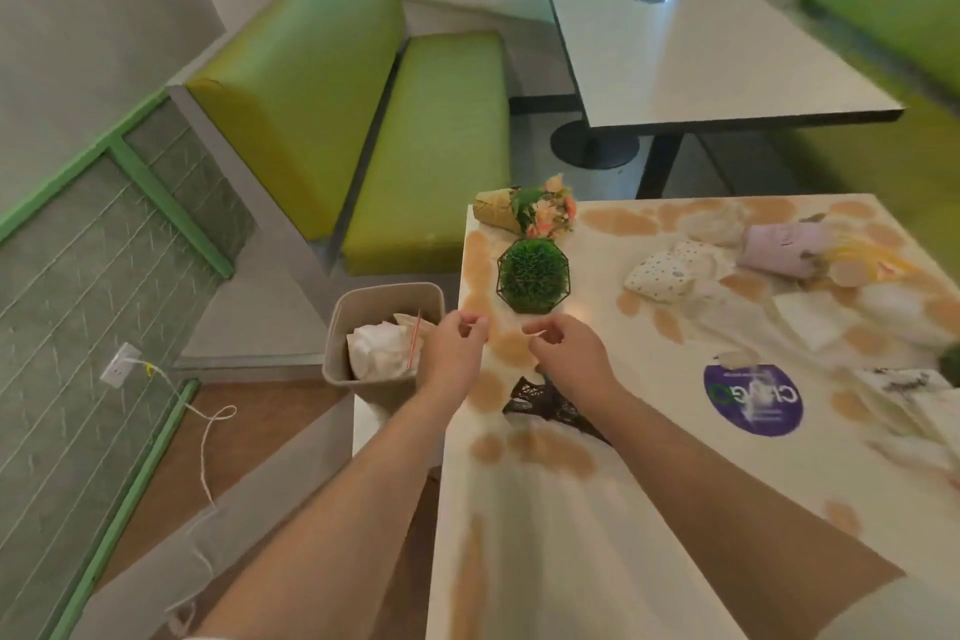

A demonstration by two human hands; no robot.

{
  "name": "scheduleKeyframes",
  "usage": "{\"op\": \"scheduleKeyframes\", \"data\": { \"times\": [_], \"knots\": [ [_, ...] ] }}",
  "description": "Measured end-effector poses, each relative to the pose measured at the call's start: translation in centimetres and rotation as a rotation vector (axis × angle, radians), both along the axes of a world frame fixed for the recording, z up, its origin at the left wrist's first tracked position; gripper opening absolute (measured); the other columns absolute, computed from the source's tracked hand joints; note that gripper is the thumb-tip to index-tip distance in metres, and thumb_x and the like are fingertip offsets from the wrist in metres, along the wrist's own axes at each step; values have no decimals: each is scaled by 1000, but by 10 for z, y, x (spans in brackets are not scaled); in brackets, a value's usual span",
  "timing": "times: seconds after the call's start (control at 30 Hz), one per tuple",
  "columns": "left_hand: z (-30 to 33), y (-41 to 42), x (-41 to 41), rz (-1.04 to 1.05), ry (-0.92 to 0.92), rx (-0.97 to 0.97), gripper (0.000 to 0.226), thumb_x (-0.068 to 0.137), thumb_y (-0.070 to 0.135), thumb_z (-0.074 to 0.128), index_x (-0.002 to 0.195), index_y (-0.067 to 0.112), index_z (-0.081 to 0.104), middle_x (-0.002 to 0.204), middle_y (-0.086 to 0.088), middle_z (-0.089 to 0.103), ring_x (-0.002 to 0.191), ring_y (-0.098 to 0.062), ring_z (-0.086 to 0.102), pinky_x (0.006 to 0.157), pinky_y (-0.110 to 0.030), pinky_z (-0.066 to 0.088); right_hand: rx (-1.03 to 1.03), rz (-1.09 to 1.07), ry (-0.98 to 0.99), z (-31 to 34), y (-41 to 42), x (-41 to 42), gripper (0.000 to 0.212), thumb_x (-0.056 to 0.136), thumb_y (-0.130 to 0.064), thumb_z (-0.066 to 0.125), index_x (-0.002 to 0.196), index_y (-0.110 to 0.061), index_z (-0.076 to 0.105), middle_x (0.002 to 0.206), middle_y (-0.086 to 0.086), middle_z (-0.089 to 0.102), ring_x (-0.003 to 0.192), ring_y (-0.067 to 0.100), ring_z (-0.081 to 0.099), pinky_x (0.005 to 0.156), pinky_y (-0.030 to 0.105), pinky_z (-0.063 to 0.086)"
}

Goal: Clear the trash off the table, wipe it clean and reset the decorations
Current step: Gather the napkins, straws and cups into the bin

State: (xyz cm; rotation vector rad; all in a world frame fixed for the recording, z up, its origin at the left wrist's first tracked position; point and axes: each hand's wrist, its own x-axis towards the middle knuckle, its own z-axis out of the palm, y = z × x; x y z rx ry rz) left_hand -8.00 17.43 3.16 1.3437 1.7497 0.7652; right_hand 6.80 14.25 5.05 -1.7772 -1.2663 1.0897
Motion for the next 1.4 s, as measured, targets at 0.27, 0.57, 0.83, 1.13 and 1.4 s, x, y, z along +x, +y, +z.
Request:
{"op": "scheduleKeyframes", "data": {
  "times": [0.27,0.57,0.83,1.13,1.4],
  "knots": [
    [11,-81,149,-243,-13,-62,22,95,43,53,109,29,62,106,4,67,96,-18,63,90,-39,51,-90,-122,-42,-4,-90,146,13,91,-15,57,95,-26,65,95,-3,66,81,14,61,67,26,46],
    [10,-162,295,-448,-20,-138,27,97,35,54,117,18,62,115,-6,66,107,-24,60,82,-30,42,-130,-213,-70,-17,-200,295,14,90,-16,56,96,-23,67,94,0,65,73,14,57,58,25,41],
    [-18,-208,377,-509,-28,-142,22,95,35,58,111,21,65,108,-1,66,86,-13,59,75,-26,46,-168,-313,-108,-33,-259,384,13,90,-16,59,96,-24,67,90,-3,62,69,10,55,54,24,39],
    [-44,-217,439,-691,143,-97,18,93,33,60,109,27,67,104,7,65,98,-10,61,83,-25,45,-261,-480,-242,-59,-291,460,13,91,-22,60,103,-22,67,82,-12,55,67,8,54,50,25,38],
    [-66,-206,484,-873,336,72,25,91,30,63,115,25,66,121,-4,53,115,-22,50,99,-35,41,-372,-394,-533,-80,-292,498,48,90,-30,61,137,-26,51,137,1,46,127,23,36,95,40,46]
  ]
}}
